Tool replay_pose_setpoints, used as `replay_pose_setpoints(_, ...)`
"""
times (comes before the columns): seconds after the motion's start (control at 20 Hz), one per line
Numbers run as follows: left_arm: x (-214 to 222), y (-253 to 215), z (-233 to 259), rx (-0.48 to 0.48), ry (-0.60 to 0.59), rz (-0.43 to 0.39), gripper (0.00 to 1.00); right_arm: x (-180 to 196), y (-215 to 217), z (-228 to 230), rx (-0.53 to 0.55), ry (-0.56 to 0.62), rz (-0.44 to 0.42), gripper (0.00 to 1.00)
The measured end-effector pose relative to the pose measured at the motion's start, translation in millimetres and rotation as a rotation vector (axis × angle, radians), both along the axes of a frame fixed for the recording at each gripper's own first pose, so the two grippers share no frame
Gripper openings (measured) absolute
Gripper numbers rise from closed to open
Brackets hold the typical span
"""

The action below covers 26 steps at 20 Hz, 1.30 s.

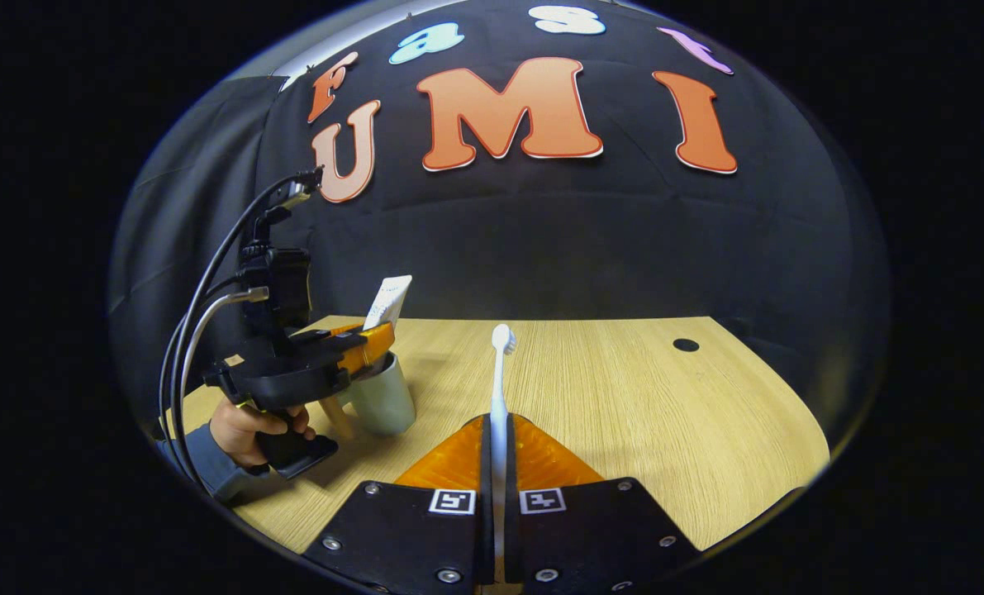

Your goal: Put the toothbrush and toothpaste on the desktop into the cup, then pick up the cup and place it on the coaster on the desktop.

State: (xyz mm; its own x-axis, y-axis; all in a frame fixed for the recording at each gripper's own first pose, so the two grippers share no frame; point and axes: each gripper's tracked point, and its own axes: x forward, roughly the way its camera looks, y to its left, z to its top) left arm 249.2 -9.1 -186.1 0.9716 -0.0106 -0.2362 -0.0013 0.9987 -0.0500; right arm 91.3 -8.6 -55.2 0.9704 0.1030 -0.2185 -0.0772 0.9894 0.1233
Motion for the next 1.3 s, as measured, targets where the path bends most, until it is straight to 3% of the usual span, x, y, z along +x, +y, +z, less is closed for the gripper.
replay_pose_setpoints(0.15, -13, 4, 5, -0.018, -0.011, -0.004, 0.28, 0, 5, 5, 0.014, -0.022, 0.009, 0.05)
replay_pose_setpoints(0.4, -29, 6, -15, -0.02, 0.074, -0.026, 0.38, -1, 18, 10, 0.026, -0.034, 0.022, 0.05)
replay_pose_setpoints(0.65, -53, 13, -1, -0.005, 0.049, -0.033, 0.48, 1, 31, 25, 0.047, -0.083, 0.039, 0.05)
replay_pose_setpoints(0.85, -76, 27, 20, 0.009, 0.002, -0.029, 0.51, 10, 49, 47, 0.037, -0.198, 0.064, 0.05)
replay_pose_setpoints(1.0, -95, 36, 38, 0.035, -0.039, -0.027, 0.51, 18, 64, 49, 0.066, -0.21, 0.088, 0.05)
replay_pose_setpoints(1.3, -134, 39, 55, 0.034, -0.084, -0.086, 0.84, 26, 90, 81, 0.094, -0.3, 0.14, 0.05)
